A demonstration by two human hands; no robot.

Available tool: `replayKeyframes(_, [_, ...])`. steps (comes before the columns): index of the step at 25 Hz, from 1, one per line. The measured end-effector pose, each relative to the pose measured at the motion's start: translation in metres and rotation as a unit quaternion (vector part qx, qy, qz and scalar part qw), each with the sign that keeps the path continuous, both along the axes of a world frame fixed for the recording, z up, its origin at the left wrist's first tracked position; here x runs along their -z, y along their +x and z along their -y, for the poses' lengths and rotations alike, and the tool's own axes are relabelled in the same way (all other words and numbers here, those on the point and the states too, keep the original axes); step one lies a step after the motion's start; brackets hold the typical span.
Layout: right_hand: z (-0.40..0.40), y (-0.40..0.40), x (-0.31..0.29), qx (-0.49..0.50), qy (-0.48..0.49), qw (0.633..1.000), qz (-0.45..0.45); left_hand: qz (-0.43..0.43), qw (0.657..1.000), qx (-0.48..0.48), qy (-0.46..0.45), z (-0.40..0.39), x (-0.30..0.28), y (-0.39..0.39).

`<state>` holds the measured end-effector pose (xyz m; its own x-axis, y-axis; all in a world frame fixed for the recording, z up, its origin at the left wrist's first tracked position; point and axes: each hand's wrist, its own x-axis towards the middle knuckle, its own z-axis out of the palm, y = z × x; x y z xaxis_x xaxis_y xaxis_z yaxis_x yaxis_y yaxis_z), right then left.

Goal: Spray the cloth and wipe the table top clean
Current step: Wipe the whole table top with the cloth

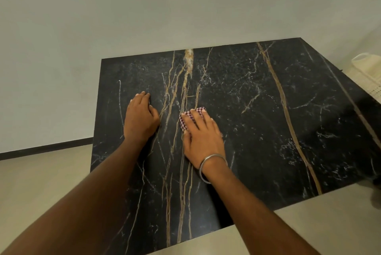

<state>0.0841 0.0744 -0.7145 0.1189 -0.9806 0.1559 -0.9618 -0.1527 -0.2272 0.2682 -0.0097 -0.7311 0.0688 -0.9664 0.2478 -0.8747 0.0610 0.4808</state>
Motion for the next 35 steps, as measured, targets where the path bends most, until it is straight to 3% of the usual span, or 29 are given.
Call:
replayKeyframes(5, [0.008, -0.063, 0.006, 0.085, 0.005, 0.996, -0.020, -0.008, 1.000, 0.001, -0.005, -0.002, 0.000, 0.001])
replayKeyframes(8, [0.003, -0.060, 0.004, 0.120, -0.009, 0.993, -0.010, -0.011, 1.000, 0.005, -0.007, -0.002, 0.000, 0.001])
replayKeyframes(13, [-0.043, -0.003, 0.000, 0.031, -0.012, 0.999, 0.002, -0.016, 1.000, 0.012, 0.007, -0.004, -0.004, 0.001])
replayKeyframes(16, [-0.046, -0.017, -0.001, -0.002, 0.000, 1.000, -0.002, -0.017, 0.999, 0.031, 0.019, -0.014, -0.009, 0.003])
replayKeyframes(20, [-0.039, -0.067, 0.003, 0.086, 0.004, 0.996, -0.031, -0.009, 0.999, 0.045, 0.016, -0.034, -0.006, 0.007])
replayKeyframes(23, [-0.046, -0.059, 0.001, 0.130, -0.006, 0.991, -0.015, -0.015, 0.999, 0.044, 0.010, -0.044, -0.001, 0.004])
replayKeyframes(28, [-0.089, 0.007, -0.003, 0.048, -0.013, 0.999, -0.002, -0.021, 0.999, 0.035, 0.006, -0.055, 0.000, -0.001])
replayKeyframes(31, [-0.095, 0.005, -0.005, 0.009, 0.003, 1.000, 0.019, -0.021, 0.999, 0.045, 0.008, -0.067, -0.001, -0.002])
replayKeyframes(35, [-0.084, -0.049, 0.002, 0.077, 0.001, 0.997, -0.016, -0.022, 0.998, 0.058, 0.015, -0.081, 0.001, 0.000])
